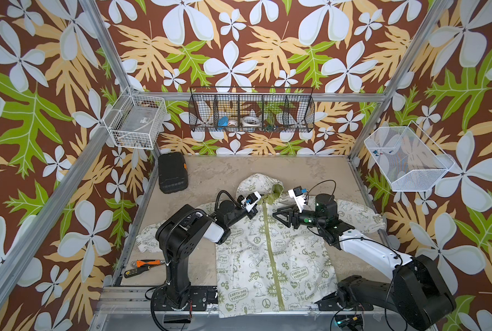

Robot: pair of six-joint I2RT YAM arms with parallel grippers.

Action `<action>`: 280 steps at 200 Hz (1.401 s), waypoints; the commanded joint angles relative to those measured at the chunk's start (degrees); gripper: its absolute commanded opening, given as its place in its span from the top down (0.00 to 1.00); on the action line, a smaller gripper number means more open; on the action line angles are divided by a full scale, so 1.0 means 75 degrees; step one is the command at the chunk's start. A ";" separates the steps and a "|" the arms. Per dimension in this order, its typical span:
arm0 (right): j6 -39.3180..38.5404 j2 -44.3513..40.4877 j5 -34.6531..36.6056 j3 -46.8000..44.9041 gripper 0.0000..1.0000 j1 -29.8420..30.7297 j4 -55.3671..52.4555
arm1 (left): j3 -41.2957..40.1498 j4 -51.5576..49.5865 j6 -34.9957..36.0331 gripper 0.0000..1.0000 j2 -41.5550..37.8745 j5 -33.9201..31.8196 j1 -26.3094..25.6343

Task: Unzip the jacket
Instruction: Flatten out the jacket at the center of the board, then unzip the zipper on the jacket.

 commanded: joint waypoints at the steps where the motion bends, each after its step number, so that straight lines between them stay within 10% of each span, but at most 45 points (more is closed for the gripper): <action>1: 0.0178 0.0278 -0.0326 0.0124 0.48 0.0008 0.1193 | 0.0019 -0.0074 -0.0076 1.00 -0.0136 0.0174 -0.0002; 280: -0.1542 0.3042 -0.1330 0.2463 0.58 0.0106 -0.0678 | 0.0157 -0.1433 0.0155 1.00 -0.0684 0.0326 -0.0002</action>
